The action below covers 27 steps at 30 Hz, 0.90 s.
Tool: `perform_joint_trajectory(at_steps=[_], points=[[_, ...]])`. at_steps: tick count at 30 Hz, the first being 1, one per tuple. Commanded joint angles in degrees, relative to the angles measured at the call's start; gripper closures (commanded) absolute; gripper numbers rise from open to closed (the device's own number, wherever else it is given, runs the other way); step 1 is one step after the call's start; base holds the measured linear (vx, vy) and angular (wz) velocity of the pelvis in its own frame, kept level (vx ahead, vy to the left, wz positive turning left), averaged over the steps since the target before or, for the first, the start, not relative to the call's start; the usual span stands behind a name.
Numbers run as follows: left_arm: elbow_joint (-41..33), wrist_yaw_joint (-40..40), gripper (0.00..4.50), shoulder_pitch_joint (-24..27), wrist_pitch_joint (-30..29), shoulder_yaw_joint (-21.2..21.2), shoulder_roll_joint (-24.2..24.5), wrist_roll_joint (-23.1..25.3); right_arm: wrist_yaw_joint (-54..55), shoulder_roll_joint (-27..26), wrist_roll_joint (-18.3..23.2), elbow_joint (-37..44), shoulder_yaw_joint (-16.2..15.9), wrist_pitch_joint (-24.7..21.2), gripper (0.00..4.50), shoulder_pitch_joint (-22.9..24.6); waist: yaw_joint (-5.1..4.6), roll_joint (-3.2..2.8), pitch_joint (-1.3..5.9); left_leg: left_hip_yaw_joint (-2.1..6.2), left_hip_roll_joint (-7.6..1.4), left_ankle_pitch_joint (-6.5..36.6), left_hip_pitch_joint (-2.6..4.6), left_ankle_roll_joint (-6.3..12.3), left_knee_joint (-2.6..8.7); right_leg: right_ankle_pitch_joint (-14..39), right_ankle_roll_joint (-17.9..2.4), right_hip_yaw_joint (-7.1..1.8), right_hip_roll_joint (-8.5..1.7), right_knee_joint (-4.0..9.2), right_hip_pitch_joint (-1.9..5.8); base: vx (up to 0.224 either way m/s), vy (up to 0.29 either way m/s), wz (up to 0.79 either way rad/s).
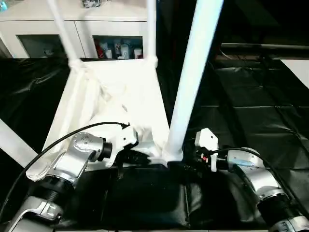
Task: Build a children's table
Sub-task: Rotate leg to tighten
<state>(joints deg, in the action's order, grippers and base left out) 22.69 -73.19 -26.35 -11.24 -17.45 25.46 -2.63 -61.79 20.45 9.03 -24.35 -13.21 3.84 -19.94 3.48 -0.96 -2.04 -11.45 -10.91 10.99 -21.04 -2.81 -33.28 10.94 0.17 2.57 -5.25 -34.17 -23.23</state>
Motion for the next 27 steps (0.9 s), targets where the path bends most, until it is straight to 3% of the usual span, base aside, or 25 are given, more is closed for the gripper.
perform_joint_trajectory(at_steps=[1, 5, 8, 12, 20, 27], points=[[0.03, -2.15, 4.50, 1.54, -1.15, -2.53, -0.28, -0.11, -0.45, 0.01, 0.57, 1.07, 0.41, -1.02, 0.31, -0.80, -0.07, 0.54, 2.82, 0.67, -2.38, 10.58, 0.66, 4.55, 3.74, 7.02, -15.44, -1.92, -2.60, 3.29, 2.59, 0.000, 0.000, 0.00], [-1.12, -2.39, 4.50, 1.81, -2.36, -2.71, 0.03, -0.46, -0.82, -0.05, 1.31, 1.03, -0.02, -2.17, 0.46, -1.06, -0.16, 0.58, 2.88, 0.83, -2.41, 10.71, 0.68, 3.35, 3.84, 7.94, -14.55, -2.03, -2.60, 3.27, 2.68, 0.000, 0.000, 0.00], [-1.51, -2.34, 4.50, 1.88, -2.83, -2.81, 0.08, -0.57, -0.86, -0.14, 0.79, 0.41, -0.08, -2.31, 0.46, -1.15, -0.20, 0.64, 2.94, 0.77, -2.28, 9.76, 0.61, 3.69, 3.68, 6.62, -14.65, -2.02, -2.54, 3.16, 2.71, 0.000, 0.000, 0.00], [-1.67, -2.41, 4.50, 2.02, -2.98, -2.77, 0.15, -0.50, -1.31, 0.22, 0.22, 0.05, -0.26, -2.20, 0.97, -0.90, -0.16, 0.67, 3.06, 0.74, -2.20, 8.16, 0.54, 4.46, 3.45, 4.24, -15.16, -1.96, -2.51, 2.87, 2.83, 0.000, 0.000, 0.00], [-2.16, -2.41, 4.50, 2.21, -3.45, -2.81, 0.36, -0.47, -1.39, 0.34, -0.06, 0.05, -0.35, -2.57, 1.66, -0.75, -0.20, 0.68, 2.97, 0.80, -2.23, 9.36, 0.57, 3.96, 3.49, 6.45, -14.88, -1.98, -2.55, 3.02, 2.79, 0.000, 0.000, 0.00], [-1.99, -1.82, 4.50, 2.07, -3.45, -2.65, 0.27, -0.31, -0.15, -0.41, -0.23, -0.21, -0.45, -3.77, 1.81, -0.51, -0.21, 0.68, 3.05, 0.80, -2.16, 8.92, 0.58, 4.02, 3.39, 5.94, -14.91, -1.97, -2.50, 2.92, 2.83, 0.000, 0.000, 0.00]])
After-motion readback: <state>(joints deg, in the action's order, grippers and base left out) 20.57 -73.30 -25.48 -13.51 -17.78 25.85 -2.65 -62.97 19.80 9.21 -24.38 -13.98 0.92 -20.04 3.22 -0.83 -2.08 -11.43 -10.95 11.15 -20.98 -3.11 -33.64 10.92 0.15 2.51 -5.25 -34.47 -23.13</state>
